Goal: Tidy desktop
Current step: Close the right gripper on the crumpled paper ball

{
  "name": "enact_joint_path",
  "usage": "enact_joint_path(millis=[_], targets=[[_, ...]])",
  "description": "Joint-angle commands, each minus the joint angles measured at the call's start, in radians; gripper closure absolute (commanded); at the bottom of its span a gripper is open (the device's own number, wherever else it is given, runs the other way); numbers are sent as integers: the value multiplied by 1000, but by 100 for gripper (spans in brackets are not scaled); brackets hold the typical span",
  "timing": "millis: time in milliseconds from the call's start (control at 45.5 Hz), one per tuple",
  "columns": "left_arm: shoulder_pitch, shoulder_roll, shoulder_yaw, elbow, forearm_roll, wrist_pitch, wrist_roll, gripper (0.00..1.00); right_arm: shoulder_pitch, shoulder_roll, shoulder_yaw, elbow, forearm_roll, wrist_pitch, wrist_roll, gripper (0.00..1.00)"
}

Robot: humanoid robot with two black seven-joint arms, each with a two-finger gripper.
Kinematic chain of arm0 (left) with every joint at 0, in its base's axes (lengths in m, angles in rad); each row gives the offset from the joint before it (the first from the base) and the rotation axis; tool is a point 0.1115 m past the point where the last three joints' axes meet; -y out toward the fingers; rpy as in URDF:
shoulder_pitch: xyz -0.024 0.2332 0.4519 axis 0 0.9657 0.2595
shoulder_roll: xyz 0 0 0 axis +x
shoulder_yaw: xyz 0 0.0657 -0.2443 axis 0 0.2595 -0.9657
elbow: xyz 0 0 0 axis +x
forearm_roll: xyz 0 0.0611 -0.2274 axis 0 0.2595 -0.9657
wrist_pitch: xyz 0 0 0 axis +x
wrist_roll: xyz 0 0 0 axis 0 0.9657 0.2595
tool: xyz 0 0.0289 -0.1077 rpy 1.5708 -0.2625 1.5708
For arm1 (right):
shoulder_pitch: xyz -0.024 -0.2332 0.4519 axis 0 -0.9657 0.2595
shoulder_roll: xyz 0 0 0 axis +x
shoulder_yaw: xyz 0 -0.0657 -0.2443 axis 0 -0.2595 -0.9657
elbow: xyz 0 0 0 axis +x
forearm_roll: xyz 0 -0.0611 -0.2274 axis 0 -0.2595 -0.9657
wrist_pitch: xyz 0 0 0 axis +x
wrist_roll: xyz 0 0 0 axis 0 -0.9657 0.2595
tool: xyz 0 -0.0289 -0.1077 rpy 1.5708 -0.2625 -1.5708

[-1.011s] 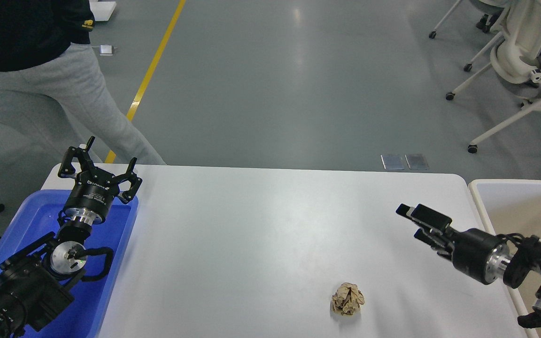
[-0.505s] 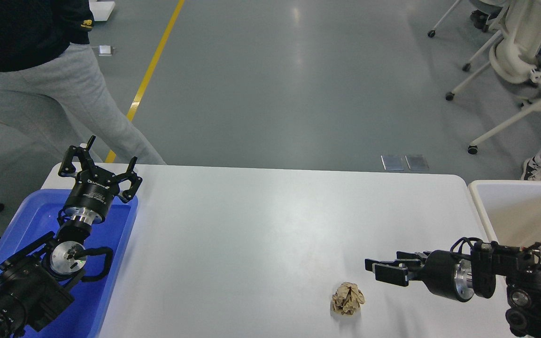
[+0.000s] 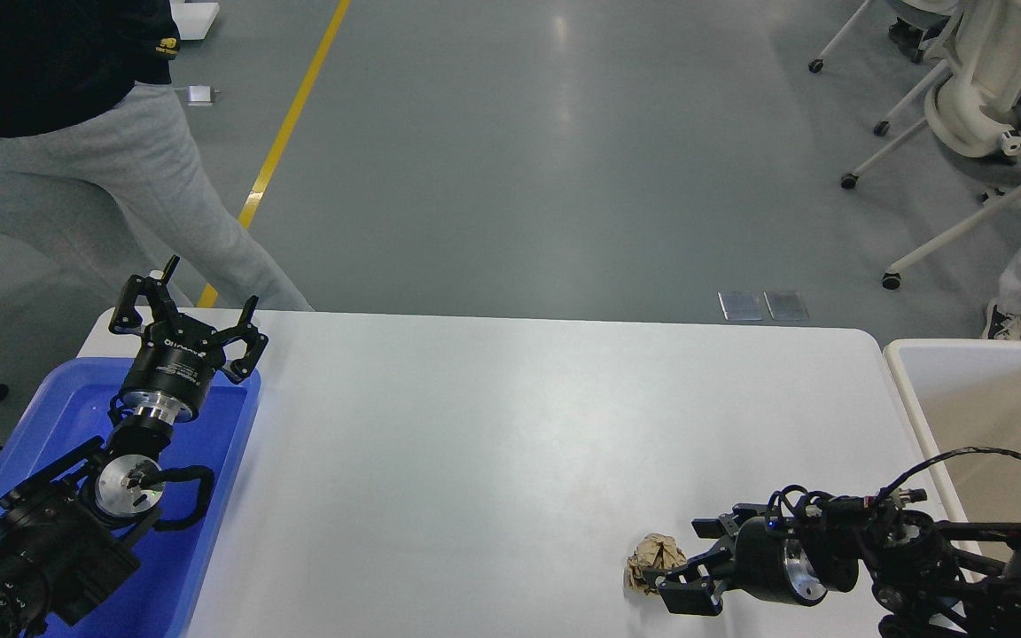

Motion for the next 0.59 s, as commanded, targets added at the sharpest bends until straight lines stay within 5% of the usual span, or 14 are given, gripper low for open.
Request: enact_joint_path(millis=[0, 571], targets=[[0, 1, 0, 0, -1, 0, 0, 0, -6, 74, -37, -124, -30, -52, 23, 1], [0, 1, 0, 0, -1, 0, 0, 0, -52, 102, -36, -173, -31, -101, 31, 1]])
